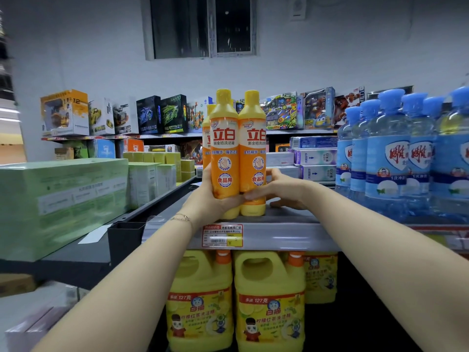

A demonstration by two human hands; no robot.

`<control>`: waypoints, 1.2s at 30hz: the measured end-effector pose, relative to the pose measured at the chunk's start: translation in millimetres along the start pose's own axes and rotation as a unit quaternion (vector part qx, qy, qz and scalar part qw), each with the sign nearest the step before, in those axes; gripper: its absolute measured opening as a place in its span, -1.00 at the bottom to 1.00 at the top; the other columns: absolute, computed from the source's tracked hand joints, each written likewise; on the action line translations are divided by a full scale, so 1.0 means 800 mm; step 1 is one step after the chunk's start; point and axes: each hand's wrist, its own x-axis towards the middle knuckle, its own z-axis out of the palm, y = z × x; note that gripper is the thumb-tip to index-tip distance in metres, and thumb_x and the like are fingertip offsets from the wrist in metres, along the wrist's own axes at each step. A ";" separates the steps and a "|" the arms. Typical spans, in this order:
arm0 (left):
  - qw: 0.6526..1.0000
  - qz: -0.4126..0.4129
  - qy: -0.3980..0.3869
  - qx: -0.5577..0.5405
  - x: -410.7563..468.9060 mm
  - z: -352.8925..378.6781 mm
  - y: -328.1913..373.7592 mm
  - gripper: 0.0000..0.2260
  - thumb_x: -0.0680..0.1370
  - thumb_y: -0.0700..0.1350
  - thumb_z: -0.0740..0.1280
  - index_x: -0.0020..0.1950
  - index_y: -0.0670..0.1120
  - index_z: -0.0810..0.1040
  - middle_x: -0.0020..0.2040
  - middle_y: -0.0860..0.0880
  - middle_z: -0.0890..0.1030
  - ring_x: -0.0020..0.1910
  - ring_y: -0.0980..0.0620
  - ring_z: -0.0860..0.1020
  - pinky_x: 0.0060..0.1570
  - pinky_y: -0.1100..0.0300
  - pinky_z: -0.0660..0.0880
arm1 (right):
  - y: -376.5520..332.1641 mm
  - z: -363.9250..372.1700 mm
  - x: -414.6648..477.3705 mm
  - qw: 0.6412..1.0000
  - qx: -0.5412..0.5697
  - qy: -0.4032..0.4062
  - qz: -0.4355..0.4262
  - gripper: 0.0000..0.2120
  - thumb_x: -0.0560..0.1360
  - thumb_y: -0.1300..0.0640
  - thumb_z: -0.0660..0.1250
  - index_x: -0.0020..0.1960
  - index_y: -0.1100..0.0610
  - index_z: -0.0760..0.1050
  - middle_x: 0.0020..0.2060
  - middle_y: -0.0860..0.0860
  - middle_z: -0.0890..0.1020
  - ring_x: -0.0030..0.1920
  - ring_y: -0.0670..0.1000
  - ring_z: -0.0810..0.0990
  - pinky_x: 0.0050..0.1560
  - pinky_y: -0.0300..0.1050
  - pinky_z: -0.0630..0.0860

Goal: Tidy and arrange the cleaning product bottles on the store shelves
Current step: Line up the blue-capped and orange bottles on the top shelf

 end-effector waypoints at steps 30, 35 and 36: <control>0.998 0.061 -0.024 -0.013 0.007 -0.013 0.009 0.05 0.39 -0.14 0.52 0.50 0.10 -0.28 0.24 0.07 0.40 0.20 -0.01 0.48 0.17 0.05 0.50 | -0.006 0.037 0.003 0.985 0.144 -0.022 -0.092 -0.27 0.30 -0.19 0.47 0.40 -0.06 0.32 0.20 -0.06 0.60 0.17 0.03 0.60 0.21 0.13 0.51; 0.997 0.055 -0.035 -0.032 0.010 -0.016 0.005 0.02 0.40 -0.17 0.52 0.48 0.11 -0.25 0.27 0.06 0.41 0.23 -0.03 0.48 0.21 0.00 0.50 | -0.009 0.043 0.003 0.984 0.149 -0.016 -0.095 -0.22 0.27 -0.22 0.48 0.41 -0.08 0.30 0.21 -0.06 0.59 0.18 0.05 0.59 0.22 0.15 0.50; 0.997 0.055 -0.033 -0.037 0.010 -0.017 0.004 0.01 0.40 -0.18 0.52 0.48 0.11 -0.24 0.27 0.06 0.41 0.23 -0.03 0.48 0.20 0.00 0.50 | -0.009 0.044 0.004 0.984 0.148 -0.014 -0.096 -0.23 0.27 -0.21 0.48 0.41 -0.07 0.30 0.21 -0.06 0.60 0.18 0.04 0.59 0.22 0.15 0.51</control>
